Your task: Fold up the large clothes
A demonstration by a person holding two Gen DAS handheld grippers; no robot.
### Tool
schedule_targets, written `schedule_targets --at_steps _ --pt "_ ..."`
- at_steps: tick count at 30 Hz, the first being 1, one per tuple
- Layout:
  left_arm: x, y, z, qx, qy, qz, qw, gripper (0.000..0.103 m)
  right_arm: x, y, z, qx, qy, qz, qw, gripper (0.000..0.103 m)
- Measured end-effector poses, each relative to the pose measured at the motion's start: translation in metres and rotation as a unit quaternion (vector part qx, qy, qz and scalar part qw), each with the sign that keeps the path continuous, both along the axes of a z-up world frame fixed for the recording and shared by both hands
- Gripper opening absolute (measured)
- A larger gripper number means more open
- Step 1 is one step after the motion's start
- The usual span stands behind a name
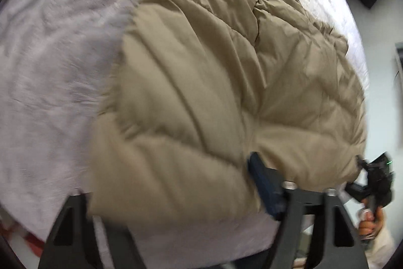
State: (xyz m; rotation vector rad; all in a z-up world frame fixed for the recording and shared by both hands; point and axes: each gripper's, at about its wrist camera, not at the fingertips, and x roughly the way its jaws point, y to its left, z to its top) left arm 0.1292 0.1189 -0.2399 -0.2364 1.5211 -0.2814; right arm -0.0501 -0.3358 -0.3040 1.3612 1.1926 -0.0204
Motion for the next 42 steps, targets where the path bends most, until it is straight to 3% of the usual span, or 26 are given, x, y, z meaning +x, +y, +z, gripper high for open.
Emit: schedule_targets --at_steps 6,7,8,11,14,17,19,21,24,26,28,37,42 --pt "-0.015 0.011 0.02 0.037 -0.015 -0.021 0.999 0.081 -0.006 0.01 0.036 -0.042 0.017 0.072 0.996 0.065" --pt "-0.015 0.013 0.024 0.037 -0.02 -0.021 0.9989 0.096 -0.004 0.015 0.041 -0.046 0.018 0.083 0.995 0.065" --pt "-0.016 0.017 0.027 0.036 -0.025 -0.02 0.9988 0.103 -0.001 0.017 0.045 -0.05 0.018 0.095 0.994 0.065" --pt "-0.017 0.026 0.039 0.029 -0.037 -0.022 0.9987 0.103 0.002 0.041 0.061 -0.053 0.004 0.133 0.99 0.065" --pt "-0.012 0.031 0.042 0.047 -0.048 -0.026 0.9974 0.103 0.001 0.062 0.082 -0.074 -0.016 0.179 0.981 0.065" --pt "0.0 0.029 0.043 0.071 -0.067 -0.026 0.9948 0.103 0.024 0.088 0.093 -0.089 -0.031 0.211 0.973 0.077" --pt "0.007 0.029 0.043 0.078 -0.076 -0.024 0.9937 0.103 0.031 0.103 0.099 -0.103 -0.04 0.225 0.968 0.08" --pt "0.014 0.027 0.041 0.085 -0.083 -0.026 0.9926 0.103 0.031 0.114 0.11 -0.148 -0.048 0.232 0.96 0.091" --pt "0.022 0.021 0.036 0.091 -0.088 -0.034 0.9914 0.103 0.046 0.132 0.122 -0.229 -0.056 0.247 0.94 0.095" --pt "0.026 0.021 0.035 0.094 -0.094 -0.041 0.9903 0.103 0.054 0.141 0.12 -0.255 -0.041 0.261 0.93 0.103" --pt "0.03 0.022 0.031 0.092 -0.095 -0.047 0.9901 0.103 0.057 0.146 0.117 -0.255 -0.037 0.271 0.927 0.103" --pt "0.052 0.025 0.004 0.044 -0.096 -0.094 0.99 0.103 0.063 0.159 0.104 -0.258 -0.001 0.284 0.924 0.103" --pt "0.072 0.03 -0.019 -0.075 -0.049 -0.126 0.988 0.103 0.064 0.161 0.092 -0.255 0.02 0.276 0.927 0.103"
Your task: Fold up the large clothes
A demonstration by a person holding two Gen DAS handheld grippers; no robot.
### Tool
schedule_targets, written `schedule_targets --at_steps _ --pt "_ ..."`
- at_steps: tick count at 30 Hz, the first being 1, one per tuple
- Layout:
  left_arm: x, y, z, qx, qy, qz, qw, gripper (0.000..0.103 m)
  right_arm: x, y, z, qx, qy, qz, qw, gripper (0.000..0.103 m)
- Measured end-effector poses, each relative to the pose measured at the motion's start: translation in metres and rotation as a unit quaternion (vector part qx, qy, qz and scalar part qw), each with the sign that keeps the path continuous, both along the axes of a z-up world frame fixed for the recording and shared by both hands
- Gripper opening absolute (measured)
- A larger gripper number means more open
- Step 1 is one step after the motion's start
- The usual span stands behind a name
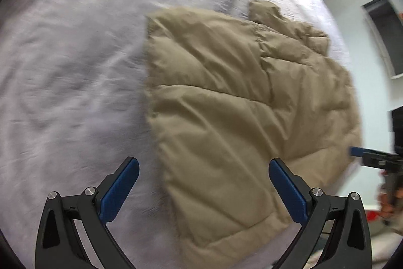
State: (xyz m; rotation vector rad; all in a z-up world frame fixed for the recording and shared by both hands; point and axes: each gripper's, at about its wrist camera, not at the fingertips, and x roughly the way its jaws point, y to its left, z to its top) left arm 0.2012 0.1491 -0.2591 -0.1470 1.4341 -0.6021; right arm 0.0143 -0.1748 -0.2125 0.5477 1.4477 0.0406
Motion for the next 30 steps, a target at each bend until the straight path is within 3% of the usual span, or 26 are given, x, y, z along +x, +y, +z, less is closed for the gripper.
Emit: schedule_targets --at_steps 2,6,12,14,16,17,24,30 --pt "0.008 -0.003 -0.012 -0.037 0.027 -0.023 0.9987 0.103 -0.001 -0.001 -0.006 0.001 0.008 -0.005 1.0 0.103" --pt "0.021 -0.019 -0.038 -0.067 0.062 -0.061 0.9939 0.103 -0.002 -0.002 -0.016 -0.002 0.018 -0.009 1.0 0.103" --pt "0.034 -0.036 -0.063 -0.114 0.097 -0.061 0.9868 0.103 -0.004 0.001 -0.021 -0.008 0.023 -0.005 1.0 0.103" --pt "0.035 -0.04 -0.065 -0.125 0.101 -0.066 0.9849 0.089 -0.005 0.001 -0.022 -0.01 0.023 -0.004 1.0 0.103" --pt "0.034 -0.043 -0.064 -0.138 0.11 -0.077 0.9814 0.055 -0.006 0.003 -0.021 -0.01 0.022 -0.004 1.0 0.103" --pt "0.035 -0.043 -0.063 -0.149 0.115 -0.079 0.979 0.05 -0.007 0.004 -0.021 -0.01 0.022 -0.005 1.0 0.103" --pt "0.022 -0.064 -0.043 -0.091 0.055 -0.104 0.9889 0.047 -0.007 0.004 -0.022 -0.007 0.017 -0.021 1.0 0.103" --pt "0.008 -0.076 -0.027 -0.06 0.021 -0.117 0.9911 0.047 -0.008 -0.004 -0.007 -0.004 -0.014 -0.054 0.998 0.103"
